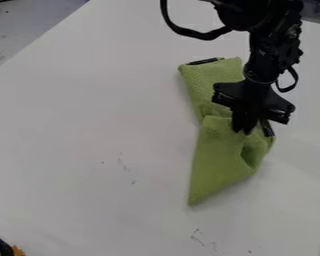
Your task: Unfold the cloth from right to left
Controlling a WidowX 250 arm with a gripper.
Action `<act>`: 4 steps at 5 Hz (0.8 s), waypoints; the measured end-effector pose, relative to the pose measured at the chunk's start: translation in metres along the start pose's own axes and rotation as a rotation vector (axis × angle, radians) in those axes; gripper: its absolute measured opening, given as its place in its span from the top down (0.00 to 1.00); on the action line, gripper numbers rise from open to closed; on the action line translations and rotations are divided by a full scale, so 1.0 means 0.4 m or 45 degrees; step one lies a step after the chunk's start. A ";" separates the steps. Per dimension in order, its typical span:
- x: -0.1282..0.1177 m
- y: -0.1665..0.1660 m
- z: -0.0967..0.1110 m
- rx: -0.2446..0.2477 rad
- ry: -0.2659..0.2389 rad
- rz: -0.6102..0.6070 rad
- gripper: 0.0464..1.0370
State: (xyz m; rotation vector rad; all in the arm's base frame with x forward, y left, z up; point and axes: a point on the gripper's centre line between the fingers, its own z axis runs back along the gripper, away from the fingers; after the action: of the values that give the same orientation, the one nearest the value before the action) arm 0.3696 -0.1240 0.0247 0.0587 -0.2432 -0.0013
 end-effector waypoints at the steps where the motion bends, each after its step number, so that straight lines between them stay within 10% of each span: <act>1: 0.009 0.019 0.024 0.078 -0.043 0.001 0.99; 2: -0.004 0.063 0.127 0.202 -0.172 0.103 0.99; 4: -0.129 0.158 0.140 0.180 -0.267 0.404 0.99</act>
State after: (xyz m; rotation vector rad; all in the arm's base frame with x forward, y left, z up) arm 0.3059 -0.0638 0.0703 0.1603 -0.4600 0.3273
